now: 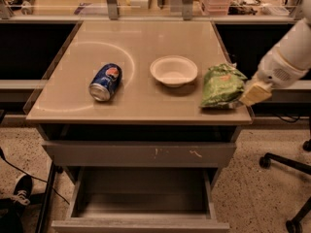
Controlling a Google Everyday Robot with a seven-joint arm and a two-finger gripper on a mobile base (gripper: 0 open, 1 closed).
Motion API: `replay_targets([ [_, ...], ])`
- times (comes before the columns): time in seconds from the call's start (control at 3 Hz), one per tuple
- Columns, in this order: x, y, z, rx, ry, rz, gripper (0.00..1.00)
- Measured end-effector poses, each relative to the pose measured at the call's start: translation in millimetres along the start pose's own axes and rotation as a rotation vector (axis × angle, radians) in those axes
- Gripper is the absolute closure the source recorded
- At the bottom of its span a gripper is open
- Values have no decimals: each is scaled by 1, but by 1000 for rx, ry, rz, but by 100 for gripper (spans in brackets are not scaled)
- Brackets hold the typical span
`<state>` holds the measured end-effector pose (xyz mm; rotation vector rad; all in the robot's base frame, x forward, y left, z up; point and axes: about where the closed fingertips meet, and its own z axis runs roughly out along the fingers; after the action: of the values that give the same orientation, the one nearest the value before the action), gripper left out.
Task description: Place green jalapeno chip bag into middle drawer
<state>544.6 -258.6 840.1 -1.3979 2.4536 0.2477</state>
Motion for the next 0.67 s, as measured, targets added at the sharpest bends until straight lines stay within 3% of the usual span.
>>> replay_targets([
  [0.33, 46, 52, -48, 68, -17, 85, 100],
  [0.67, 79, 90, -72, 91, -47, 151, 100],
])
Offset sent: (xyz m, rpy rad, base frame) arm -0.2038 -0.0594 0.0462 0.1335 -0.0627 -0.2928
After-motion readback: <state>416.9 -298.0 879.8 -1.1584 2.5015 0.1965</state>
